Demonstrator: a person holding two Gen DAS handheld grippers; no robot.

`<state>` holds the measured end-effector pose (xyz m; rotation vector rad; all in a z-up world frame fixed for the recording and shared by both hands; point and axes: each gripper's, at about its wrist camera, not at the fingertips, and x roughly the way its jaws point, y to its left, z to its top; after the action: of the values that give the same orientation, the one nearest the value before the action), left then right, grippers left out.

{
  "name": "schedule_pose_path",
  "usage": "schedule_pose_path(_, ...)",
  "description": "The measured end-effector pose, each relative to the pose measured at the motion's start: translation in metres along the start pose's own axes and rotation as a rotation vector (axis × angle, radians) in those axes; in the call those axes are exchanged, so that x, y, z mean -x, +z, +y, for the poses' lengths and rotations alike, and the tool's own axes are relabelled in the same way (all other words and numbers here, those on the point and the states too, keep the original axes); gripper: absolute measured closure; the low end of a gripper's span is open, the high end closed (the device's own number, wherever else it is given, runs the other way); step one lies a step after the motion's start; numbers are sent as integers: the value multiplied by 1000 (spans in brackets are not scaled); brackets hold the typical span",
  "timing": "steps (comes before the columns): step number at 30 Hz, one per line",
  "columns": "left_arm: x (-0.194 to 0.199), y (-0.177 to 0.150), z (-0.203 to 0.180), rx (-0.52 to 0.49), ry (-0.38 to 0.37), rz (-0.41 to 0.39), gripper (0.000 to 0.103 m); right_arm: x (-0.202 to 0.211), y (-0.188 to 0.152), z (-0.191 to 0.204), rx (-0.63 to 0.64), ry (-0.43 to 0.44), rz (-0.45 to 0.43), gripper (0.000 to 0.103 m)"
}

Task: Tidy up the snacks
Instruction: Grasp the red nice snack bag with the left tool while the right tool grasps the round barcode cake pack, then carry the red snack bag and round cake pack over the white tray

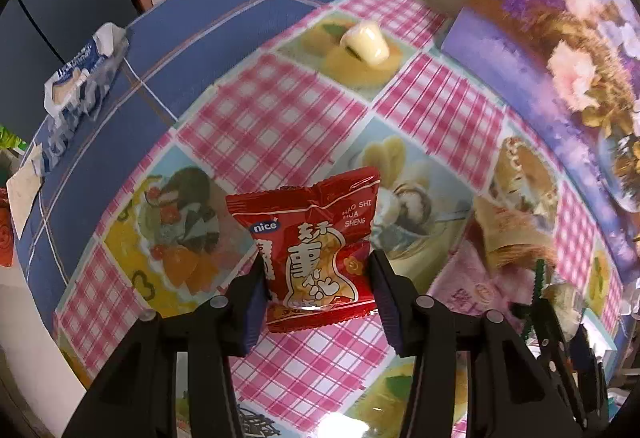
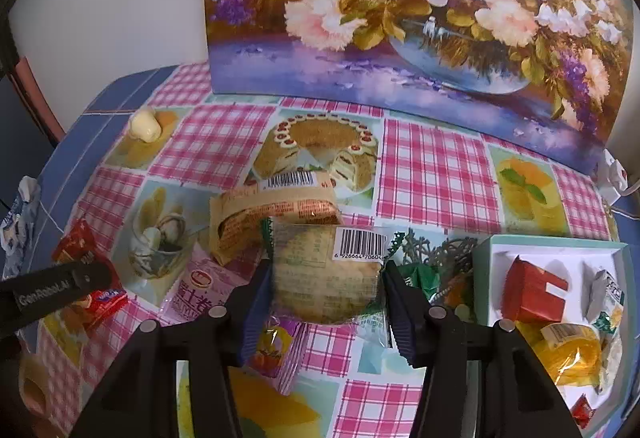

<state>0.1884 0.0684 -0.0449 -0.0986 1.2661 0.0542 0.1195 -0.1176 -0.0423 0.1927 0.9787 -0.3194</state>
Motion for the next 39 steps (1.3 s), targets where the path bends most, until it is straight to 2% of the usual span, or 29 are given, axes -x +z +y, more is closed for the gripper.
schedule_pose_path(9,45,1,-8,-19,-29,-100,53,34,10,-19,-47,18,-57,47)
schedule_pose_path(18,81,-16,-31,-84,-68,-162,53,81,8,-60,-139,14,-94,47)
schedule_pose_path(31,132,-41,-70,-184,-127,-252,53,131,-19,-148,-344,-17,-102,47)
schedule_pose_path(39,155,-67,-100,-249,-170,-273,53,150,-38,-184,-402,-50,-107,47)
